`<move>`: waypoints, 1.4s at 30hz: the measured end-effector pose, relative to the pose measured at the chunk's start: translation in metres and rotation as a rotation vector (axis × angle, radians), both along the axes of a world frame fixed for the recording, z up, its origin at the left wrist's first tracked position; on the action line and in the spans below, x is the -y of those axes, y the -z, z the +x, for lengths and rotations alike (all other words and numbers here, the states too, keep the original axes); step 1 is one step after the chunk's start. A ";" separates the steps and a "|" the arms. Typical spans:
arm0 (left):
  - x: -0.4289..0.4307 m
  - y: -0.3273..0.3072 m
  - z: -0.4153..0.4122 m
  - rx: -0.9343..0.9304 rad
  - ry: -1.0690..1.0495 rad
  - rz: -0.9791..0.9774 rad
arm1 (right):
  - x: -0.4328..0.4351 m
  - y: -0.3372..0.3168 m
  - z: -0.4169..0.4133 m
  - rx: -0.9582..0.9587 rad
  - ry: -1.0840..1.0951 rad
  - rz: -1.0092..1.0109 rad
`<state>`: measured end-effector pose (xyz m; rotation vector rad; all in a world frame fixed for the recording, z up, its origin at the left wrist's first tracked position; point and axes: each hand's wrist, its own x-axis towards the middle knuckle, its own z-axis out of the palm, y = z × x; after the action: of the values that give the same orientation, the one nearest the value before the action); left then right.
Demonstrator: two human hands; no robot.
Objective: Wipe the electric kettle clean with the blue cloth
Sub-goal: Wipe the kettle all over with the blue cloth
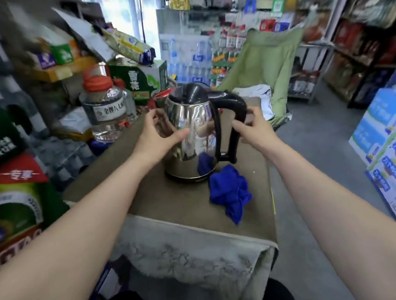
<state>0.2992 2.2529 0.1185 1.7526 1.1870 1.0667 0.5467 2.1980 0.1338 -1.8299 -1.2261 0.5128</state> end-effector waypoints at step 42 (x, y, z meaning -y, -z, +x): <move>0.085 -0.036 -0.023 -0.132 0.246 -0.019 | 0.087 -0.061 -0.045 -0.215 -0.260 0.269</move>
<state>0.2764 2.1678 0.1542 1.9215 1.0227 0.8030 0.5022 2.1107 0.1945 -1.3626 -1.3206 0.6372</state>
